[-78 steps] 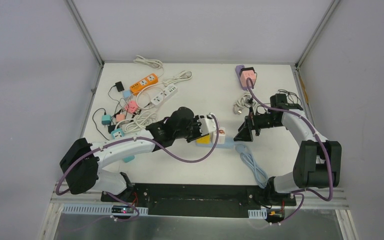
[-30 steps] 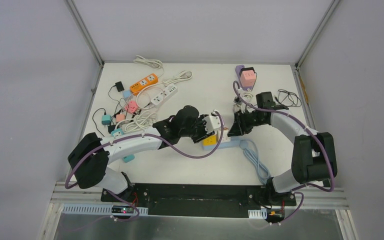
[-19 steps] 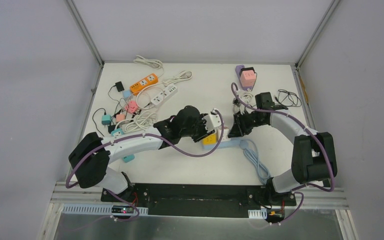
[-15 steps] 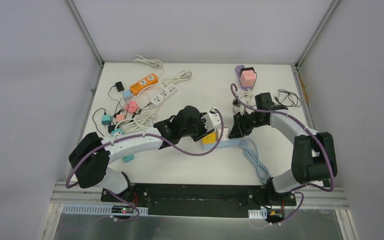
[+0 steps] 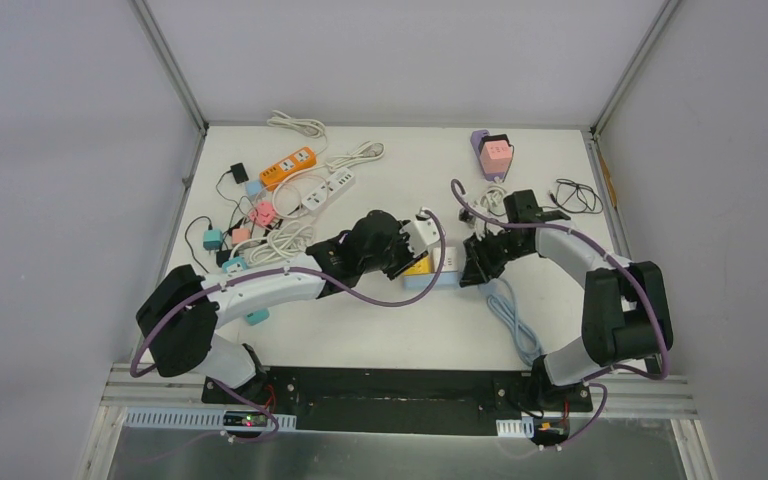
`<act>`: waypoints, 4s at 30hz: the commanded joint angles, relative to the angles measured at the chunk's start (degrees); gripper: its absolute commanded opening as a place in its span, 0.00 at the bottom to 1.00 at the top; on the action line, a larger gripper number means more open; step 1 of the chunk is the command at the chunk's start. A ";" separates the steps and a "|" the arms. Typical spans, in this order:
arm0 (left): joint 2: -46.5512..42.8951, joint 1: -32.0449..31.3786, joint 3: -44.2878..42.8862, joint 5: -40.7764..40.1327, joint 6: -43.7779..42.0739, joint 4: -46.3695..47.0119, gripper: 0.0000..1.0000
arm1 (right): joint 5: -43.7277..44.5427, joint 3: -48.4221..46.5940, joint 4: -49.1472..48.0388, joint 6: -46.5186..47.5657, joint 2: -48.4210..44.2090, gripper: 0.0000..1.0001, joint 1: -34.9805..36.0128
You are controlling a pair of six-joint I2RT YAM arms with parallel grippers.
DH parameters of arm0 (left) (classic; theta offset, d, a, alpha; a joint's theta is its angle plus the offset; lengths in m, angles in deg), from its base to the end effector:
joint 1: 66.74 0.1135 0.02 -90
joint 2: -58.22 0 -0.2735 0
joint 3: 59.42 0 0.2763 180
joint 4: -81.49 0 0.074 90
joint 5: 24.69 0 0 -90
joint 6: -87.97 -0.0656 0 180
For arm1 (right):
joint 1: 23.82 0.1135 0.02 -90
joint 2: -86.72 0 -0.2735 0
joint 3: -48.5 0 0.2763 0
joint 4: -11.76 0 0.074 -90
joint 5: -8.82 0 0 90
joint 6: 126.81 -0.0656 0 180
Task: Pull the plug off the socket
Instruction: Remove the plug from the socket.
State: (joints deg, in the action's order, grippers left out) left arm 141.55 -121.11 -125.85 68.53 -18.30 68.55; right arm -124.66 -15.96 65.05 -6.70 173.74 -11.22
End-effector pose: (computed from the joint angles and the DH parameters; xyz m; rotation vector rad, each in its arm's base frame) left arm 0.2146 -0.3058 0.2354 1.2561 1.7129 -0.4579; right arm 0.2738 0.1075 0.1627 -1.0750 2.3934 0.9833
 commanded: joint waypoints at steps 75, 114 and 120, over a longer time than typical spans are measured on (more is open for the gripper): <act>-42.32 15.26 18.18 12.45 29.89 -0.78 0.89 | 23.65 13.61 -37.78 62.86 -9.99 0.00 18.16; -2.75 6.50 -3.26 -1.87 12.64 -11.30 0.58 | 16.83 28.38 -68.50 63.23 -4.34 0.00 19.42; -6.29 8.59 -0.50 1.73 18.95 -7.27 0.50 | 16.73 30.58 -69.39 64.77 -5.34 0.00 19.40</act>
State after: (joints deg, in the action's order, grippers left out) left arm 139.19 -114.16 -127.32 68.40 -4.68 56.72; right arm -104.77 13.33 0.22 56.51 171.30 7.81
